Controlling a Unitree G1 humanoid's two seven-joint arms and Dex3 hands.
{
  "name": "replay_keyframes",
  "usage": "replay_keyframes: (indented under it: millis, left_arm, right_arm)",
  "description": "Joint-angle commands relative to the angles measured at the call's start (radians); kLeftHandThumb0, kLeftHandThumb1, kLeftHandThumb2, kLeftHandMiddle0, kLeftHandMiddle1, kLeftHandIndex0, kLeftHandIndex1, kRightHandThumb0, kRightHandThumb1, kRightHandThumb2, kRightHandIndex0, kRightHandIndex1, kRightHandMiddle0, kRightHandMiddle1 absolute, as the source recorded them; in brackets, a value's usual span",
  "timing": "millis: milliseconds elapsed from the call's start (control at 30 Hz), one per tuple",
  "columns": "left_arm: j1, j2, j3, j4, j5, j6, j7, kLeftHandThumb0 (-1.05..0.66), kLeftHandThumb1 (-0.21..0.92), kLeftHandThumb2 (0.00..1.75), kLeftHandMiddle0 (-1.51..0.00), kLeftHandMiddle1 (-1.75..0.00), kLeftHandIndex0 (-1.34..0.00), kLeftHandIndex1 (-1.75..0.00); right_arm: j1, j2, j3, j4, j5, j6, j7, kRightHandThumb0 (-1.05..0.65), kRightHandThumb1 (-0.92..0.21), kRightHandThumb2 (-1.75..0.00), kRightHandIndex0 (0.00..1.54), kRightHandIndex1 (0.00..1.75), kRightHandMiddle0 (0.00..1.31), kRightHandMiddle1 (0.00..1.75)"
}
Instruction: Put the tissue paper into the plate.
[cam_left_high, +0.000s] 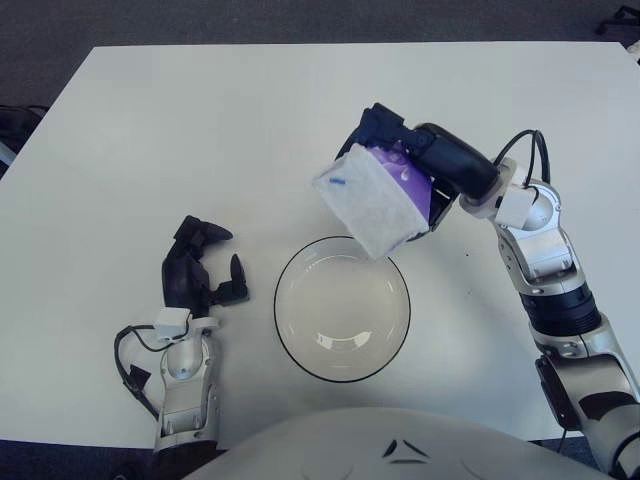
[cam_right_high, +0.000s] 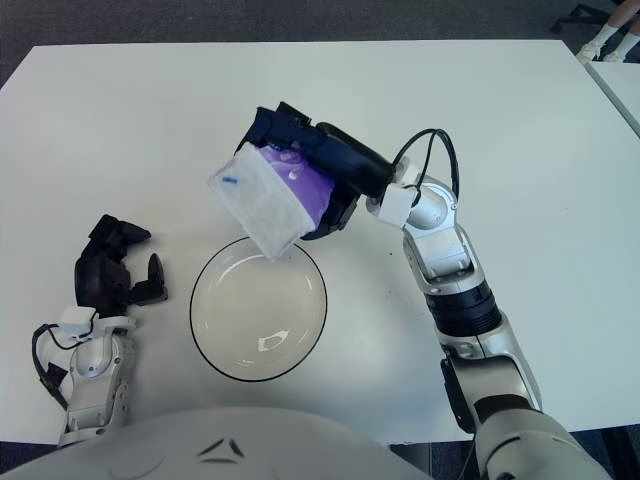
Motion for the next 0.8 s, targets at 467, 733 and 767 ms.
replay_keyframes:
  millis: [467, 733, 767]
  left_arm:
    - [0.052, -0.019, -0.033, 0.018, 0.073, 0.107, 0.037, -0.01, -0.07, 1.75, -0.89, -1.75, -0.72, -1.68]
    - [0.044, -0.029, -0.028, 0.021, 0.045, 0.122, 0.032, -0.01, -0.05, 1.72, -0.89, -1.75, -0.7, -1.66]
    - [0.043, -0.028, -0.026, 0.025, 0.039, 0.115, 0.027, -0.01, -0.05, 1.71, -0.88, -1.75, -0.7, -1.66]
  right_arm:
    - [0.018, -0.071, 0.119, 0.014, -0.013, -0.155, 0.203, 0.0, 0.06, -1.72, 0.91, 1.67, 0.67, 1.75]
    - [-0.038, -0.041, 0.174, 0.157, -0.147, -0.366, 0.189, 0.0, 0.06, -1.74, 0.89, 1.74, 0.67, 1.75]
    - [-0.038, -0.042, 0.176, 0.162, -0.15, -0.382, 0.189, 0.0, 0.06, -1.75, 0.89, 1.74, 0.67, 1.75]
